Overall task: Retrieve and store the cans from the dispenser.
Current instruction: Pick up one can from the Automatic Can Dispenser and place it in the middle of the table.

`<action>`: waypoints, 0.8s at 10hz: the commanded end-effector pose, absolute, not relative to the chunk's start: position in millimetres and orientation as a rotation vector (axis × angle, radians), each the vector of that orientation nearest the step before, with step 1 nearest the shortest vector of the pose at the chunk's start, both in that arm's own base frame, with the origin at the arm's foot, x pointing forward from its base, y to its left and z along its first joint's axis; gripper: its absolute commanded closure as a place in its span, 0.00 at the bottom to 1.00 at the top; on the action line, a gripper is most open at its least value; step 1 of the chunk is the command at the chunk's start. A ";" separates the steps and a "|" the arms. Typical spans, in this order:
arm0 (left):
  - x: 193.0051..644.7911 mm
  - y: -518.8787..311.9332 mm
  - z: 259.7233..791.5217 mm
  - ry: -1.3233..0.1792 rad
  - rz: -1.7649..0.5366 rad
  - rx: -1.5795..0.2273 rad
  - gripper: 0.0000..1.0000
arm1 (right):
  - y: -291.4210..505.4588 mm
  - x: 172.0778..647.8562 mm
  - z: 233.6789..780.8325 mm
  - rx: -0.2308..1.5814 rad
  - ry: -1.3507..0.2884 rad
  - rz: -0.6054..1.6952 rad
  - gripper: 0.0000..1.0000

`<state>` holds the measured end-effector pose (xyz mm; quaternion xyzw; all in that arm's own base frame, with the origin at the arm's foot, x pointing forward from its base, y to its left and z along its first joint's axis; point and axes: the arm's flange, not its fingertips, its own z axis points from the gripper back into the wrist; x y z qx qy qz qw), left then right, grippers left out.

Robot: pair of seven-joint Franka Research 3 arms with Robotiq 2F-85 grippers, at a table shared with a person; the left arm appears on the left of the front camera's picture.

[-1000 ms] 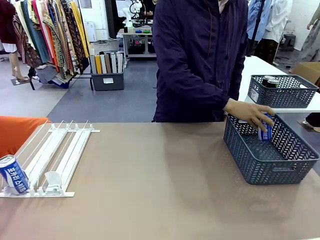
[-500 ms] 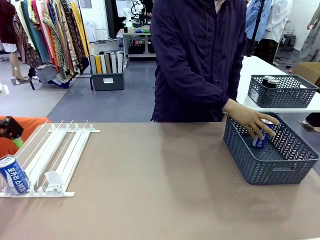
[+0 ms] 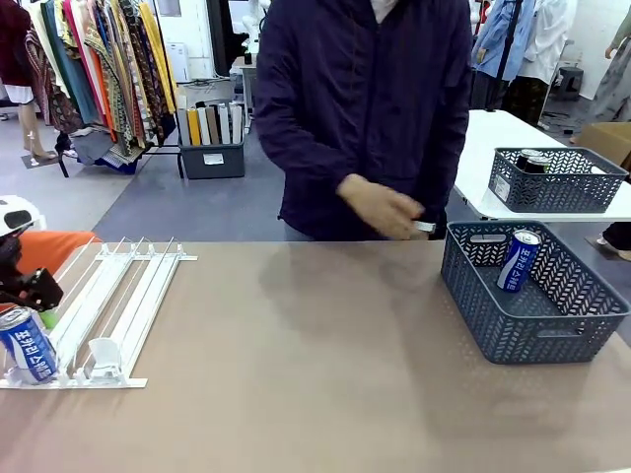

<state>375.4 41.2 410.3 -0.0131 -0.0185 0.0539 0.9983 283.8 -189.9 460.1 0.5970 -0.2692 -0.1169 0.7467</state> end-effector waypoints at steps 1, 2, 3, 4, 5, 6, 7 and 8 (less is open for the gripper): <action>337.9 37.7 391.0 -0.037 0.125 0.028 0.00 | -189.3 284.5 462.8 1.319 -0.601 -0.257 0.00; 337.0 37.4 391.2 -0.037 0.120 0.024 0.00 | -189.3 284.5 462.8 1.319 -0.601 -0.257 0.00; 338.1 38.2 390.9 -0.032 0.118 0.022 0.00 | -189.3 284.5 462.8 1.319 -0.601 -0.257 0.00; 340.0 37.8 390.3 -0.028 0.113 0.025 0.00 | -189.3 284.5 462.8 1.319 -0.601 -0.257 0.00; 339.6 37.3 390.0 -0.019 0.109 0.018 0.00 | -189.3 284.5 462.8 1.319 -0.601 -0.257 0.00; 338.1 39.3 390.7 -0.009 0.111 0.020 0.00 | -189.3 284.5 462.8 1.319 -0.601 -0.257 0.00; 338.6 39.9 389.8 -0.002 0.102 0.024 0.00 | -189.3 284.5 462.8 1.319 -0.601 -0.257 0.00; 337.7 40.1 389.3 0.006 0.097 0.037 0.57 | -189.3 284.5 462.8 1.319 -0.601 -0.257 0.00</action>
